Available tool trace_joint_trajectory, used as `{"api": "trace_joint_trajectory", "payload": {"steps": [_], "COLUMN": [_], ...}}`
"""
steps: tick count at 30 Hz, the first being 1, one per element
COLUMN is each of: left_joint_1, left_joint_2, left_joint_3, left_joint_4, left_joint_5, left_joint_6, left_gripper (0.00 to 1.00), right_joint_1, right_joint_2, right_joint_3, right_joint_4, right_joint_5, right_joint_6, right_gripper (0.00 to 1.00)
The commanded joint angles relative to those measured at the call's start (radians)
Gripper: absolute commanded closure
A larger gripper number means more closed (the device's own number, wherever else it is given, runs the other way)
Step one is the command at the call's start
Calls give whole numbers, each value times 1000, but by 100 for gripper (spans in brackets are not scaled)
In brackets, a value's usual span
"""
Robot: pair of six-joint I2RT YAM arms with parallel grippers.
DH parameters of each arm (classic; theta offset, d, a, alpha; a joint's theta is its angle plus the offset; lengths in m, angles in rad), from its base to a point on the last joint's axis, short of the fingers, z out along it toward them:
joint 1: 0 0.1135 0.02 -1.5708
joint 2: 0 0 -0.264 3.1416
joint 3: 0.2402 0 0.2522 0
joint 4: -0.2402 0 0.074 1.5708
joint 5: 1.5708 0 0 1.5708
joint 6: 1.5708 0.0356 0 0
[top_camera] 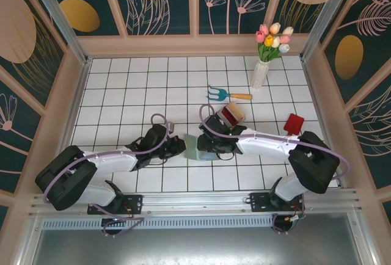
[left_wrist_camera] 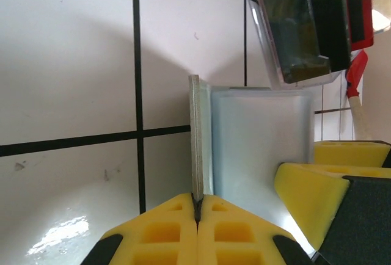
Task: Put the credit cards into the card holder
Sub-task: Flip over the card slot on the card holder.
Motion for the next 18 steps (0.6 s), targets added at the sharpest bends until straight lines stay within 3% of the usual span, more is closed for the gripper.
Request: {"api": "trace_joint_trajectory", "payload": {"steps": [1, 8, 13, 18], "left_joint_1": [-7, -7, -6, -7], "left_joint_2": [26, 65, 45, 7], "left_joint_3": [-16, -25, -47, -87], "left_joint_4": [-7, 37, 56, 73], "left_joint_5": [-12, -4, -25, -56], "left_joint_6": [12, -3, -22, -42], "left_gripper": [100, 100, 99, 95], "right_joint_1": [1, 56, 55, 46], "right_joint_2": [52, 142, 129, 60], "right_joint_3": [1, 104, 110, 96], "right_joint_4": [39, 76, 179, 201], "right_joint_5": [-31, -105, -182, -173], "right_joint_6": [9, -34, -24, -18], "right_gripper": [41, 42, 45, 44]}}
